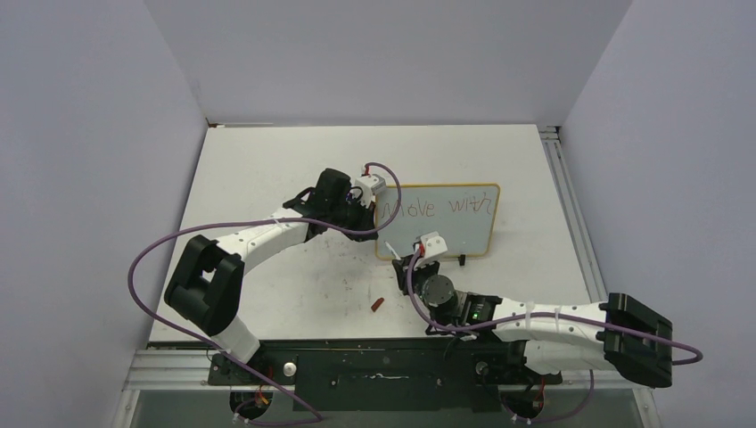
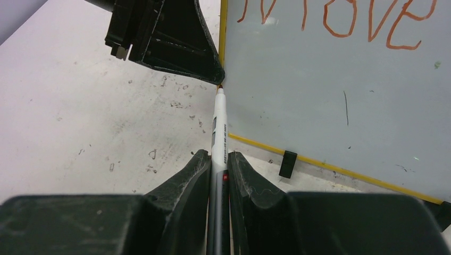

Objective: Write a sentence on the whiteboard

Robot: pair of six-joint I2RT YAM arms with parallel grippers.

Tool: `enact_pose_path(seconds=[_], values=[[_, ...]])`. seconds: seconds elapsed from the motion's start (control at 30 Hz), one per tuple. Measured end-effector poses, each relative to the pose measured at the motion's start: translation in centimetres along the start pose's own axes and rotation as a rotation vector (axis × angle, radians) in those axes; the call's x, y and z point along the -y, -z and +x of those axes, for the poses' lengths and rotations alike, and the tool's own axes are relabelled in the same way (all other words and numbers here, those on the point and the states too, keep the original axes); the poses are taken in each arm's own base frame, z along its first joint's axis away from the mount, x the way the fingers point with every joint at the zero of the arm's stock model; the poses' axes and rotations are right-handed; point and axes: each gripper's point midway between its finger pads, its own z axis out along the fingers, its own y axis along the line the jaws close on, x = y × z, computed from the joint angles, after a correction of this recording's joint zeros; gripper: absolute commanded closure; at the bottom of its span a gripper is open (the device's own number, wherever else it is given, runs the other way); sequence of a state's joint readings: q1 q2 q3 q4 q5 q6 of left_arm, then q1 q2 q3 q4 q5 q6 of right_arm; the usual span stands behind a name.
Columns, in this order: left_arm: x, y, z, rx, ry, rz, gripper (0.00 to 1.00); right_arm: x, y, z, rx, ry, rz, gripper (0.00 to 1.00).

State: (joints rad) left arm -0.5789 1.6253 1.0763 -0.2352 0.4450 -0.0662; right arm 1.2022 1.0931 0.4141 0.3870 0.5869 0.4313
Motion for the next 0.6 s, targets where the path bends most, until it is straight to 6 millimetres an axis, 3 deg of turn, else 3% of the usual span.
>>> enact_pose_path(seconds=[0.37, 0.6], values=[[0.0, 0.0, 0.0, -0.001, 0.001, 0.0, 0.99, 1.5, -2.1, 0.7, -0.019, -0.007, 0.043, 0.95], [0.0, 0.0, 0.0, 0.0, 0.0, -0.001, 1.0, 1.2, -2.6, 0.7, -0.016, -0.019, 0.023, 0.95]])
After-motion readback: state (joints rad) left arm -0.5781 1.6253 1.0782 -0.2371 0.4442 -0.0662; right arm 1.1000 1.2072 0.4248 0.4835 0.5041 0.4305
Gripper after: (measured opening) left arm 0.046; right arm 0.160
